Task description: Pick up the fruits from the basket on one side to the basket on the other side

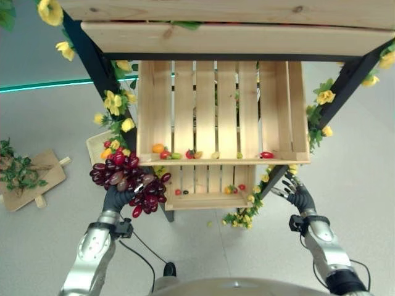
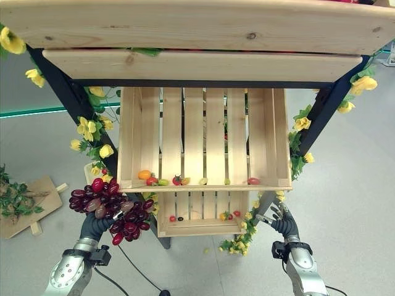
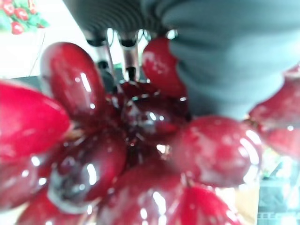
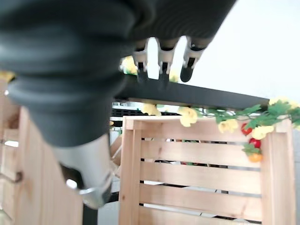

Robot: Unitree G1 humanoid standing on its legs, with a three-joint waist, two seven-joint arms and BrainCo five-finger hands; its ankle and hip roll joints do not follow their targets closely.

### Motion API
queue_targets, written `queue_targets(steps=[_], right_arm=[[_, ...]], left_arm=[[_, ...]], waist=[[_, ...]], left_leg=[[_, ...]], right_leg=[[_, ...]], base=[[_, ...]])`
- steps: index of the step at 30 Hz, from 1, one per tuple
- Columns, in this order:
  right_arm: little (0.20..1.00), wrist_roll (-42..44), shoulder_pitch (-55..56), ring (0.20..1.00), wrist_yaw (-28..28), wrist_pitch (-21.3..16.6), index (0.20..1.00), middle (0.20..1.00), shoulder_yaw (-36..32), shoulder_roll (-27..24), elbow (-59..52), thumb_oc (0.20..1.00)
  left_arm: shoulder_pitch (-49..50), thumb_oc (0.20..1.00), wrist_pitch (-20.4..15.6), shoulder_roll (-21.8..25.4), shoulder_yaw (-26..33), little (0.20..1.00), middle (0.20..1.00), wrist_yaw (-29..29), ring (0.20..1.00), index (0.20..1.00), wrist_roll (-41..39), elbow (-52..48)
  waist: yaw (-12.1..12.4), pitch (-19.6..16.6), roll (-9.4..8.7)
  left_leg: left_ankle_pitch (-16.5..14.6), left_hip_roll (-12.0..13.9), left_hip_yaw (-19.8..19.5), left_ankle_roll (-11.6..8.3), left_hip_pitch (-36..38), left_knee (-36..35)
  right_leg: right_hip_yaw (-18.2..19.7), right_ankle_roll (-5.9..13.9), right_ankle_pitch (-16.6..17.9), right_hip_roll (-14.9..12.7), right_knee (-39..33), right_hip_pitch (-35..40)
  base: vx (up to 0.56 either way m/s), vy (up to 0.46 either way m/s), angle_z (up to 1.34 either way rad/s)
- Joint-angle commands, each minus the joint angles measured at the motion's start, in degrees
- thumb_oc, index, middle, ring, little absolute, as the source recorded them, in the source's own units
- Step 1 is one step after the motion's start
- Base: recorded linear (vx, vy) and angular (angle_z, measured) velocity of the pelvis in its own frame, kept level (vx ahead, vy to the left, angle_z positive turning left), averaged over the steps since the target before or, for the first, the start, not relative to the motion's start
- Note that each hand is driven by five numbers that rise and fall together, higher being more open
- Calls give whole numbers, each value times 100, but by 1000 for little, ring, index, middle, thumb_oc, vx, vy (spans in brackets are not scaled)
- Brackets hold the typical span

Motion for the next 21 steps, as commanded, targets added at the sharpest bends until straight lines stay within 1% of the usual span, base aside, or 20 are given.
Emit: queue_targets(steps=[1, 2, 3, 4, 5, 6, 7, 8, 9, 10, 11, 12, 13, 14, 16, 17, 18, 19, 20, 21], right_arm=[[1000, 231, -280, 1000, -29, -365, 1000, 1000, -58, -204, -426, 1000], [1000, 328, -260, 1000, -106, -396, 1000, 1000, -150, -235, -425, 1000], [1000, 329, -262, 1000, -106, -397, 1000, 1000, -156, -239, -424, 1000], [1000, 295, -309, 1000, -215, -440, 1000, 1000, -208, -311, -410, 1000], [1000, 322, -358, 1000, -232, -454, 1000, 1000, -216, -330, -390, 1000], [1000, 347, -447, 1000, -239, -453, 1000, 1000, -188, -330, -325, 1000], [1000, 348, -454, 1000, -238, -457, 1000, 1000, -185, -329, -317, 1000], [1000, 347, -467, 1000, -250, -451, 1000, 1000, -188, -321, -313, 1000], [1000, 337, -459, 1000, -250, -457, 1000, 1000, -192, -316, -297, 1000], [1000, 377, -472, 1000, -234, -464, 1000, 1000, -176, -309, -306, 1000], [1000, 397, -473, 1000, -223, -448, 1000, 1000, -149, -278, -310, 1000], [1000, 391, -479, 1000, -209, -439, 1000, 1000, -117, -263, -314, 1000], [1000, 379, -467, 1000, -206, -427, 1000, 1000, -106, -246, -341, 1000], [1000, 365, -444, 1000, -205, -412, 1000, 1000, -106, -234, -353, 1000], [1000, 370, -399, 1000, -243, -400, 1000, 1000, -157, -200, -347, 1000], [1000, 368, -386, 1000, -266, -410, 1000, 1000, -181, -204, -354, 1000], [1000, 387, -348, 1000, -325, -420, 1000, 1000, -257, -197, -374, 1000], [1000, 387, -346, 1000, -326, -419, 1000, 1000, -259, -198, -375, 1000], [1000, 362, -321, 1000, -343, -403, 1000, 1000, -287, -179, -344, 1000], [1000, 362, -323, 1000, -343, -403, 1000, 1000, -288, -178, -343, 1000]], left_arm=[[-472, 200, -325, 153, 66, 200, 200, -6, 200, 200, 102, -151], [-428, 200, -302, 140, 44, 200, 200, 0, 200, 200, 71, -151], [-433, 200, -300, 137, 41, 200, 200, 1, 200, 200, 71, -154], [-461, 200, -316, 128, 4, 200, 200, 34, 200, 200, 89, -145], [-477, 200, -338, 130, 19, 200, 200, 44, 200, 200, 78, -141], [-469, 200, -354, 139, 38, 200, 200, 41, 200, 200, 109, -133], [-469, 200, -354, 140, 42, 200, 200, 41, 200, 200, 109, -134], [-458, 200, -345, 135, 48, 200, 200, 34, 200, 200, 118, -124], [-450, 200, -337, 109, 49, 200, 200, 10, 200, 200, 100, -127], [-410, 200, -339, 72, 82, 200, 200, -4, 200, 200, 88, -150], [-378, 200, -337, 52, 104, 200, 200, -13, 200, 200, 89, -161], [-360, 200, -345, 38, 130, 200, 200, -15, 200, 200, 87, -175], [-356, 200, -339, 23, 161, 200, 200, 0, 200, 200, 88, -181], [-365, 200, -334, -10, 156, 200, 200, 14, 200, 200, 85, -186], [-399, 200, -327, -11, 123, 200, 200, 39, 200, 200, 99, -198], [-416, 200, -331, -17, 105, 200, 200, 54, 200, 200, 113, -211], [-471, 200, -339, -29, 69, 200, 200, 78, 200, 200, 128, -226], [-472, 200, -340, -29, 67, 200, 200, 79, 200, 200, 128, -225], [-514, 200, -347, 16, 42, 200, 200, 102, 200, 200, 190, -226], [-516, 200, -347, 16, 41, 200, 200, 103, 200, 200, 191, -225]], waist=[[97, 217, -25], [195, 285, 82], [180, 274, 92], [263, 404, 137], [292, 428, 97], [328, 420, 52], [322, 421, 53], [314, 395, 26], [274, 360, 4], [242, 328, -40], [237, 279, -44], [225, 240, -60], [181, 173, -52], [125, 116, -33], [-10, 18, 32], [-39, 0, 49], [-82, 8, 51], [-78, 9, 49], [-92, 45, 36], [-88, 49, 32]], left_leg=[[251, 313, -361, -293, -446, 400], [623, 463, -406, -459, -591, 35], [662, 460, -427, -453, -615, 13], [931, 554, -595, -588, -739, -90], [758, 540, -709, -536, -678, -2], [552, 465, -925, -473, -579, 207], [530, 464, -933, -472, -595, 239], [423, 456, -875, -442, -530, 367], [260, 448, -764, -395, -464, 569], [20, 391, -702, -329, -325, 979], [-157, 377, -696, -294, -157, 949], [-375, 281, -770, -254, 38, 992], [-543, 241, -774, -220, 250, 922], [-671, 252, -759, -199, 425, 805], [-779, 344, -522, -166, 597, 414], [-721, 378, -427, -184, 609, 294], [-793, 349, -211, -178, 579, 174], [-794, 345, -207, -174, 581, 173], [-888, 284, -118, -136, 599, 145], [-889, 279, -114, -132, 602, 146]], right_leg=[[-121, -269, -309, 194, 434, -405], [-430, -301, -387, 279, 371, -440], [-451, -302, -364, 282, 364, -459], [-599, -308, -367, 280, 330, -528], [-646, -318, -326, 235, 303, -606], [-653, -316, -241, 206, 272, -710], [-658, -314, -242, 208, 270, -708], [-724, -307, -172, 170, 228, -760], [-830, -293, -90, 127, 184, -803], [-875, -305, -13, 87, 140, -860], [-865, -316, 3, 101, 108, -874], [-810, -314, 49, 116, 92, -901], [-829, -298, 111, 104, 75, -949], [-854, -270, 156, 82, 82, -983], [-955, -189, 238, -5, 98, -1069], [-998, -167, 278, -50, 130, -1108], [-1079, -112, 365, -179, 189, -1143], [-1075, -109, 366, -183, 193, -1145], [-1087, -59, 465, -309, 253, -1173], [-1082, -56, 467, -314, 255, -1172]], base=[[-199, -218, 37], [-170, -157, 32], [-274, -144, 68], [-224, -78, 84], [-288, -122, 115], [-145, -84, 89], [-142, -63, 65], [-133, -46, -15], [-203, -63, -29], [-154, -38, 1], [-105, -8, 48], [-48, 36, 49], [-44, 75, 27], [-52, 105, 25], [-74, 153, 26], [-129, 259, 44], [-104, 199, 56], [-146, 287, 41], [-77, 160, 18], [-119, 245, 13]])
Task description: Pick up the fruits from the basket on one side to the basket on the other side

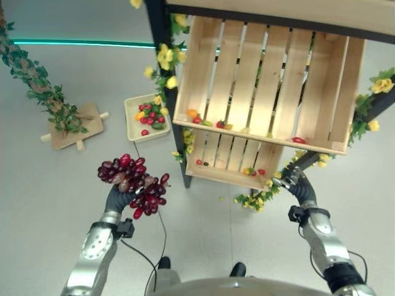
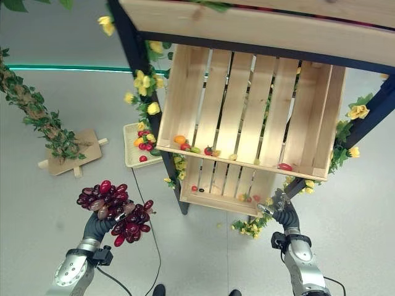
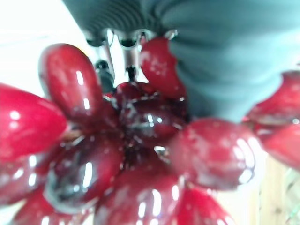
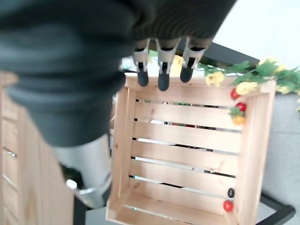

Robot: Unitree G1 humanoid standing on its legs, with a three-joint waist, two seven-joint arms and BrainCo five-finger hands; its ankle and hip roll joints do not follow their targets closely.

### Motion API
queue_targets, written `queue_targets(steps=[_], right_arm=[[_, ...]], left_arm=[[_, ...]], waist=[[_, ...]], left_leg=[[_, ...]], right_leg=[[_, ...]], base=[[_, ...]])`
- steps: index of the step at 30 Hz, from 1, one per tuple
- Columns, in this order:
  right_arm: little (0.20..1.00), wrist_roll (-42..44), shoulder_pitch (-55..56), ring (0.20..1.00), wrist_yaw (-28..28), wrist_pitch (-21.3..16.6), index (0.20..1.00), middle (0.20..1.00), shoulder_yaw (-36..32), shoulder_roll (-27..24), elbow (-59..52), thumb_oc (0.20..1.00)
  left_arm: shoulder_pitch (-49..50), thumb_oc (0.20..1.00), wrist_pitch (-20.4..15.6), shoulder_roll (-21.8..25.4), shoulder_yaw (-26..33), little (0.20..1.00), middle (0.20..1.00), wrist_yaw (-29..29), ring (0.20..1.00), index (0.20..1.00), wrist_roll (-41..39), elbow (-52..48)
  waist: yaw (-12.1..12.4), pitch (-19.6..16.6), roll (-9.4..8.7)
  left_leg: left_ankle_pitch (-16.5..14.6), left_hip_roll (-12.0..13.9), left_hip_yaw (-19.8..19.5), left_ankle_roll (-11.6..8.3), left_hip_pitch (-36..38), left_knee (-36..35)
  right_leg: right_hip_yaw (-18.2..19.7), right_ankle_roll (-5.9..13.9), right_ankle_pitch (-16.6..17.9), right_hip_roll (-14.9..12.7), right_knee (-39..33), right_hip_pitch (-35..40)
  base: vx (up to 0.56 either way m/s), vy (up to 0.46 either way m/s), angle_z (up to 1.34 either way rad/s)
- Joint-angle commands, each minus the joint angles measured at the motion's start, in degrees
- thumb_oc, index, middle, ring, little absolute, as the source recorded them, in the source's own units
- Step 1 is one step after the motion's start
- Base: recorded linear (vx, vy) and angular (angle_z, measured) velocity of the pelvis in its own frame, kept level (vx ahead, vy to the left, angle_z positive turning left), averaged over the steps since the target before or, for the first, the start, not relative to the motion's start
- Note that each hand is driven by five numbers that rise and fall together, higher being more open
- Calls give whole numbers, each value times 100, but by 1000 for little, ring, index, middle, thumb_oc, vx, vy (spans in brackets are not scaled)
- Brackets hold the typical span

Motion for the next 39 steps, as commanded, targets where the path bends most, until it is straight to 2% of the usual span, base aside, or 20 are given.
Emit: queue_targets(steps=[1, 3, 5, 7, 8, 9, 10, 11, 12, 15, 24, 29, 39], right_arm=[[1000, 38, -176, 1000, -121, -259, 1000, 1000, -113, -247, -196, 1000], [1000, 59, -205, 1000, -130, -250, 1000, 1000, -116, -170, -127, 1000], [1000, -41, -282, 1000, -96, -230, 1000, 1000, -47, -71, -130, 1000], [1000, -114, -323, 1000, -108, -220, 1000, 1000, -7, -18, -115, 1000], [1000, -153, -369, 1000, -50, -191, 1000, 1000, 61, 46, -58, 1000], [1000, -153, -376, 1000, -49, -191, 1000, 1000, 60, 53, -56, 1000], [1000, -166, -368, 1000, -18, -174, 1000, 1000, 86, 63, -14, 1000], [1000, -187, -368, 1000, 0, -166, 1000, 1000, 100, 56, 28, 1000], [1000, -237, -382, 1000, 42, -132, 1000, 1000, 137, 51, 73, 1000], [1000, -272, -436, 1000, 52, -101, 1000, 1000, 219, 81, 236, 1000], [1000, -355, -544, 1000, 97, 59, 1000, 1000, 536, 52, 490, 1000], [1000, -331, -477, 1000, 110, 157, 1000, 1000, 614, -13, 444, 1000], [1000, -296, -355, 1000, 149, 247, 1000, 1000, 723, -9, 407, 1000]], left_arm=[[-62, 200, -452, 112, 109, 200, 200, 113, 200, 200, 255, -569], [-95, 200, -459, 162, 126, 200, 200, 131, 200, 200, 302, -614], [-204, 200, -557, 306, 157, 200, 200, 101, 200, 200, 436, -863], [-252, 200, -597, 353, 134, 200, 200, 60, 200, 200, 418, -995], [-340, 200, -639, 452, 127, 200, 200, -4, 200, 200, 412, -1179], [-343, 200, -636, 458, 132, 200, 200, -6, 200, 200, 411, -1183], [-431, 200, -626, 467, 64, 200, 200, -108, 200, 200, 245, -1292], [-519, 200, -609, 443, -19, 200, 200, -198, 200, 200, 53, -1323], [-662, 200, -600, 483, -85, 200, 200, -273, 200, 200, 44, -1463], [-876, 200, -568, 442, -280, 200, 200, -333, 200, 200, 5, -1640], [-1938, 200, -370, 259, -1013, 200, 200, -310, 200, 200, 86, -1900], [-2799, 200, -238, 89, -1460, 200, 200, -116, 200, 200, 362, -1460], [-3568, 200, -153, -310, -1814, 200, 200, 248, 200, 200, 413, -409]], waist=[[119, -299, 70], [120, -264, 3], [99, -183, -67], [101, -151, -86], [34, -134, -73], [32, -146, -105], [-43, -155, -96], [-92, -160, -87], [-133, -234, -93], [-133, -361, -146], [-362, -656, -227], [-585, -770, -214], [-897, -858, -173]], left_leg=[[-587, 196, 196, -29, 305, 495], [-643, 19, 228, 76, 251, 537], [-770, -275, 274, 270, 223, 585], [-804, -370, 321, 334, 226, 614], [-811, -421, 302, 413, 203, 637], [-774, -455, 309, 424, 172, 627], [-791, -479, 256, 465, 165, 648], [-795, -495, 234, 491, 163, 667], [-780, -519, 214, 510, 170, 660], [-786, -574, 287, 534, 208, 631], [-852, -490, 356, 477, 501, 550], [-880, -393, 465, 408, 665, 510], [-990, -332, 706, 381, 831, 612]], right_leg=[[71, 71, 40, -67, 56, -493], [166, 147, 177, -200, 95, -546], [303, 323, 413, -436, 113, -713], [425, 388, 470, -505, 131, -783], [827, 413, 357, -484, 261, -856], [841, 412, 371, -519, 272, -898], [1322, 420, 289, -439, 354, -913], [1642, 421, 285, -393, 367, -934], [1731, 408, 338, -407, 256, -908], [1528, 420, 427, -475, 140, -821], [1504, 401, 352, -367, 114, -559], [1552, 381, 250, -253, 104, -428], [1810, 359, 174, -108, 115, -367]], base=[[-76, 165, 5], [-125, 249, 4], [-158, 293, -11], [-128, 218, -46], [-138, 189, -68], [-118, 137, -41], [-55, 62, -27], [-37, 65, 3], [-6, 30, 13], [23, -5, -7], [46, -39, -7], [49, -35, -2], [42, -4, -9]])
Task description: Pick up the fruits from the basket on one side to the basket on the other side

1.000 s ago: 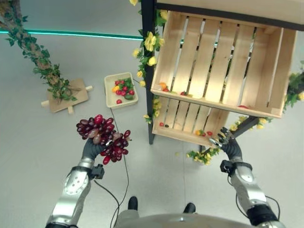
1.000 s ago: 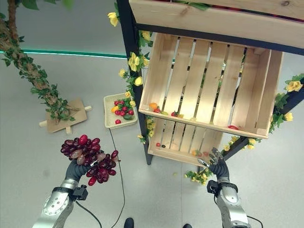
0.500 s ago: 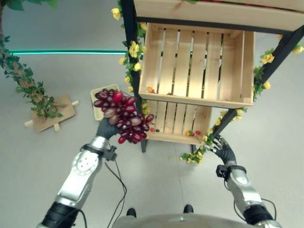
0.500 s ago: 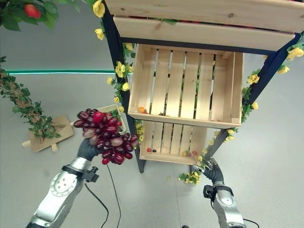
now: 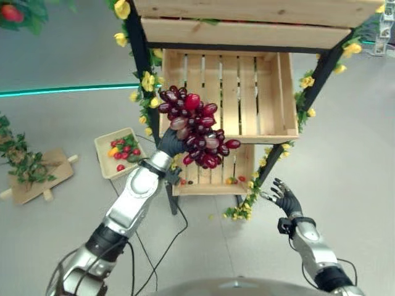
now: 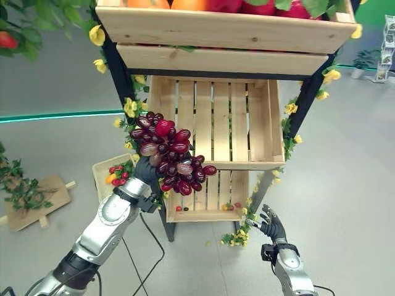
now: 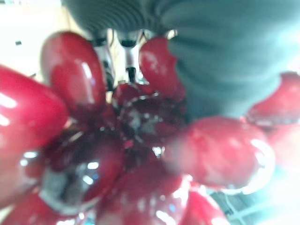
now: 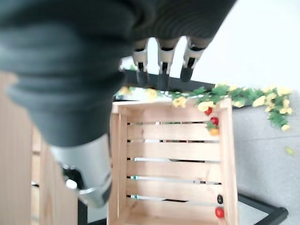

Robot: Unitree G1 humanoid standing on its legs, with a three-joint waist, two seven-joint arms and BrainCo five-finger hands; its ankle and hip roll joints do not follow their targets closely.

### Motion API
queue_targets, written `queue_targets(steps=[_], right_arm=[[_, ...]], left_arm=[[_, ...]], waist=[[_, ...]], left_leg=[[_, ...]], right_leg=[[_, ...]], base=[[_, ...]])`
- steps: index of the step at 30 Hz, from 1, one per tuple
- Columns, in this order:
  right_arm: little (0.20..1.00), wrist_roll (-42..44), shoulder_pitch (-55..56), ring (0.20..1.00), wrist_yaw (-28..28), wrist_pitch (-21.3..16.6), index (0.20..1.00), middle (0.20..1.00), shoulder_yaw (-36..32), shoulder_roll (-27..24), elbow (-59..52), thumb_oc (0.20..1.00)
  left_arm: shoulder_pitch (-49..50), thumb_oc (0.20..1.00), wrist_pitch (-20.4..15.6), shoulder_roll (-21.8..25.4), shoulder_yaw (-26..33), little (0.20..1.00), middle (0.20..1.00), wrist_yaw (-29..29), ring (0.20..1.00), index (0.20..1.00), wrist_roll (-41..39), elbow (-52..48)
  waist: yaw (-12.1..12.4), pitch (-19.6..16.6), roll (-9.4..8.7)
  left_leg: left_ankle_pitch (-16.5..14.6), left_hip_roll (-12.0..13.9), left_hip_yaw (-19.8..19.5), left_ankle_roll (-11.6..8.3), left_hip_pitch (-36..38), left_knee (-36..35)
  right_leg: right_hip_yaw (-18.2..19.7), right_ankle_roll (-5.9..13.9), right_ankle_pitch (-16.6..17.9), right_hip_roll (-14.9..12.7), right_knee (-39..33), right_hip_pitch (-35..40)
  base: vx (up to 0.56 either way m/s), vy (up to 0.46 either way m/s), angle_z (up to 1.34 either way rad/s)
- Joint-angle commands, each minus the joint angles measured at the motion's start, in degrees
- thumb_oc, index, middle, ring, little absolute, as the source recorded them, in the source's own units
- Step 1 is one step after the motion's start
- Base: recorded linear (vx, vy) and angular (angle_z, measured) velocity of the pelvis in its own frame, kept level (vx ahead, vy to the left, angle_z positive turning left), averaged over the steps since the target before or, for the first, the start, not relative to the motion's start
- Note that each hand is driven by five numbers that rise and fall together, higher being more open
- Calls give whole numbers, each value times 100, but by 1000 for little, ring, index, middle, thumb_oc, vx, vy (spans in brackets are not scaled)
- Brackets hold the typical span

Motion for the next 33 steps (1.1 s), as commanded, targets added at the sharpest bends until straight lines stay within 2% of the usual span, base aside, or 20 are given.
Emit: queue_targets(steps=[1, 9, 19, 25, 33], right_arm=[[1000, -105, -306, 1000, 33, -152, 1000, 1000, 110, -171, -188, 1000], [1000, -141, -337, 1000, 101, -71, 1000, 1000, 431, -160, -246, 1000], [1000, -167, -136, 1000, 209, -6, 1000, 1000, 522, -201, -596, 1000], [1000, -294, 143, 1000, 322, -1, 1000, 1000, 482, -320, -978, 1000], [1000, -318, 509, 1000, 425, -40, 1000, 1000, 361, -403, -1095, 1000]], left_arm=[[-875, 200, -260, -142, 47, 200, 200, 307, 200, 200, 191, 284], [-2087, 200, -106, -456, -223, 200, 200, 898, 200, 200, 580, 1882], [-2698, 200, 132, -529, -156, 200, 200, 1176, 200, 200, 636, 3101], [-2978, 200, 243, -375, 46, 200, 200, 1349, 200, 200, 536, 3651], [-3513, 200, 442, 208, 287, 200, 200, 1574, 200, 200, 786, 4558]], waist=[[15, -169, -83], [-357, -269, -27], [-643, -346, 109], [-766, -335, 176], [-844, -352, 217]], left_leg=[[-900, 27, -10, 155, 3, 771], [-937, 59, 341, 153, 208, 698], [-881, 112, 554, 97, 386, 524], [-863, 151, 571, 54, 388, 521], [-826, 239, 536, -25, 410, 511]], right_leg=[[79, 112, -34, 65, 320, -628], [463, 124, -22, 211, 302, -676], [694, 96, -55, 362, 274, -748], [710, 73, -98, 431, 267, -780], [721, 9, -215, 539, 288, -779]], base=[[65, 12, -20], [33, 4, -22], [40, -11, -20], [62, -20, -9], [62, -27, -1]])
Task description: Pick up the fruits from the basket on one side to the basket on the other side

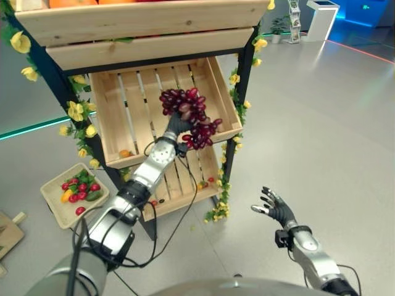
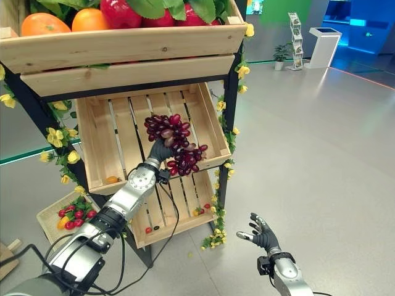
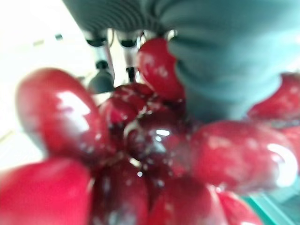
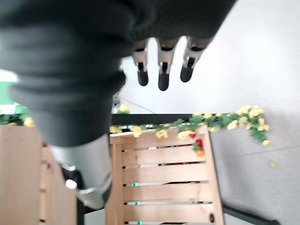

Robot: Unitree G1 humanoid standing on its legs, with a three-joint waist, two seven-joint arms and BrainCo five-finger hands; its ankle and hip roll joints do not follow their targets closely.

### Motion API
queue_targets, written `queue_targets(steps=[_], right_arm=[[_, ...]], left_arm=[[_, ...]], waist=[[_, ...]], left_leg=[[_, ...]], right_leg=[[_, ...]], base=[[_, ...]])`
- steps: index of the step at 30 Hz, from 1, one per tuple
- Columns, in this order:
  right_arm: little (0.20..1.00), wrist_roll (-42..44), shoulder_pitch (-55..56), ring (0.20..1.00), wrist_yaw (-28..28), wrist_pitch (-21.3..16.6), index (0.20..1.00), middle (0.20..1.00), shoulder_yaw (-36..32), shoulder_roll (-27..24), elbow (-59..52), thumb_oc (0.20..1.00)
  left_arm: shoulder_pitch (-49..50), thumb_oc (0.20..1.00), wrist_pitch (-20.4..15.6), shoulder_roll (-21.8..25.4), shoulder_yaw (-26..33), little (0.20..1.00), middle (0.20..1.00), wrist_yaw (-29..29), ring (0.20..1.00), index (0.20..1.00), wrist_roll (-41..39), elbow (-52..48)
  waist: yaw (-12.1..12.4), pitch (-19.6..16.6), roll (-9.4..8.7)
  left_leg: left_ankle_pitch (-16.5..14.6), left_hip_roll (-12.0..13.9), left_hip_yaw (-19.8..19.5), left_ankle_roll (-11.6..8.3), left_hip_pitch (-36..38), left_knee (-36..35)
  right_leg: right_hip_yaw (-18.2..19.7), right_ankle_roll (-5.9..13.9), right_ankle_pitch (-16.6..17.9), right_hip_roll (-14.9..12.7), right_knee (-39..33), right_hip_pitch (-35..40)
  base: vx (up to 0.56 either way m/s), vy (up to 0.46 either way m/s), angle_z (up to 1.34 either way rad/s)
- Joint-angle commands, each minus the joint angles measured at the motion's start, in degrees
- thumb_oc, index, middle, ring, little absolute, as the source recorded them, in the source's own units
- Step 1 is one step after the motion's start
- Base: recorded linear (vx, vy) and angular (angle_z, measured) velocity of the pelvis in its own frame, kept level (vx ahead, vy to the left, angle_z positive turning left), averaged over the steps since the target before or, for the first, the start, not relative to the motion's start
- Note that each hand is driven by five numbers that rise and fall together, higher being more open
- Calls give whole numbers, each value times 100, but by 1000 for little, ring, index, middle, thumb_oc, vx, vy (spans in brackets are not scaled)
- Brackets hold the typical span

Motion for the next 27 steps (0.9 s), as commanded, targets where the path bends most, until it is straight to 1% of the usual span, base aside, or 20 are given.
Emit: queue_targets(steps=[1, 4, 5, 6, 11, 14, 16, 17, 18, 19, 22, 23, 24, 25, 26, 27], right_arm=[[1000, -127, -103, 1000, 83, -262, 1000, 1000, -177, -123, -364, 1000], [1000, -153, -31, 1000, 103, -278, 1000, 1000, -182, -166, -344, 1000], [1000, -154, -11, 1000, 117, -283, 1000, 1000, -174, -194, -324, 1000], [1000, -153, -14, 1000, 117, -283, 1000, 1000, -174, -192, -324, 1000], [1000, -142, 74, 1000, 153, -310, 1000, 1000, -200, -246, -302, 1000], [1000, -131, 124, 1000, 159, -324, 1000, 1000, -231, -261, -297, 1000], [1000, -111, 141, 1000, 180, -338, 1000, 1000, -225, -276, -311, 1000], [959, -97, 153, 959, 194, -355, 959, 959, -226, -306, -326, 959], [1000, -93, 162, 1000, 200, -362, 1000, 1000, -229, -323, -335, 1000], [959, -94, 164, 959, 208, -370, 959, 959, -217, -342, -348, 959], [959, -72, 156, 959, 249, -380, 959, 959, -217, -404, -412, 959], [1000, -71, 154, 1000, 249, -381, 1000, 1000, -218, -403, -412, 1000], [912, -61, 142, 912, 264, -385, 912, 912, -202, -405, -418, 912], [856, -64, 176, 856, 291, -386, 856, 856, -189, -406, -459, 856], [875, -52, 156, 875, 298, -383, 875, 875, -173, -413, -461, 875], [900, -50, 150, 900, 300, -375, 900, 900, -168, -413, -467, 900]], left_arm=[[-1033, 200, -155, 462, 549, 200, 200, 288, 200, 200, 380, 599], [-1238, 200, -122, 615, 658, 200, 200, 356, 200, 200, 270, 1031], [-1411, 200, -85, 752, 694, 200, 200, 373, 200, 200, 194, 1316], [-1420, 200, -90, 754, 691, 200, 200, 371, 200, 200, 191, 1326], [-1854, 200, -39, 1069, 808, 200, 200, 429, 200, 200, -58, 1891], [-1918, 200, -29, 1166, 839, 200, 200, 451, 200, 200, -59, 1979], [-2020, 200, 14, 1272, 820, 200, 200, 481, 200, 200, 25, 2145], [-2122, 200, 55, 1385, 799, 200, 200, 509, 200, 200, 166, 2294], [-2150, 200, 75, 1437, 756, 200, 200, 484, 200, 200, 308, 2359], [-2161, 200, 116, 1465, 739, 200, 200, 474, 200, 200, 397, 2458], [-2248, 200, 262, 1525, 607, 200, 200, 275, 200, 200, 731, 2806], [-2255, 200, 259, 1525, 604, 200, 200, 272, 200, 200, 731, 2813], [-2292, 379, 323, 1517, 584, 379, 379, 211, 379, 379, 816, 2969], [-2345, 624, 396, 1529, 574, 624, 624, 155, 624, 624, 960, 3077], [-2344, 1000, 456, 1514, 562, 1000, 1000, 72, 1000, 1000, 1039, 3154], [-2332, 1000, 497, 1506, 568, 1000, 1000, 7, 1000, 1000, 1085, 3208]], waist=[[-46, 16, -137], [-55, -9, -106], [-62, -16, -87], [-59, -11, -88], [-70, 2, -50], [-65, 12, -50], [-67, 26, -47], [-77, 54, -34], [-77, 68, -27], [-78, 85, -25], [-80, 141, -10], [-80, 143, -11], [-80, 158, -6], [-69, 183, -2], [-62, 200, 0], [-54, 212, 1]], left_leg=[[-714, -59, -210, 105, 256, 670], [-663, -35, -182, 78, 307, 614], [-638, -20, -161, 65, 321, 582], [-637, -19, -158, 64, 326, 578], [-548, 26, -131, 36, 357, 504], [-518, 47, -126, 16, 362, 477], [-509, 50, -129, 11, 356, 464], [-501, 55, -125, 6, 341, 453], [-506, 54, -129, 7, 333, 448], [-508, 52, -129, 6, 324, 447], [-527, 47, -129, 7, 290, 451], [-528, 48, -130, 8, 289, 453], [-534, 45, -147, 7, 279, 460], [-537, 52, -172, 4, 274, 465], [-538, 51, -176, 5, 268, 464], [-546, 48, -173, 9, 271, 462]], right_leg=[[-66, 150, -303, 165, 345, -332], [-60, 144, -311, 222, 281, -296], [-39, 144, -313, 256, 248, -290], [-36, 143, -312, 259, 247, -288], [-12, 138, -327, 331, 239, -308], [-17, 140, -326, 340, 219, -305], [-3, 139, -331, 349, 213, -309], [-6, 138, -335, 355, 220, -336], [-3, 135, -342, 353, 225, -345], [-1, 135, -344, 350, 230, -355], [-1, 129, -360, 341, 249, -381], [-2, 130, -360, 341, 250, -382], [-7, 124, -364, 341, 253, -386], [-15, 119, -366, 336, 247, -377], [-16, 120, -358, 336, 226, -366], [-17, 119, -356, 335, 212, -353]], base=[[55, -29, 0], [61, -25, 3], [47, -18, 1], [37, -24, -6], [30, -17, -4], [0, 0, 0], [0, 0, 0], [0, 0, 0], [0, 0, 0], [0, 0, 0], [0, 0, 0], [0, 0, 0], [0, 0, 0], [0, 0, 0], [0, 0, 0], [0, 0, 0]])
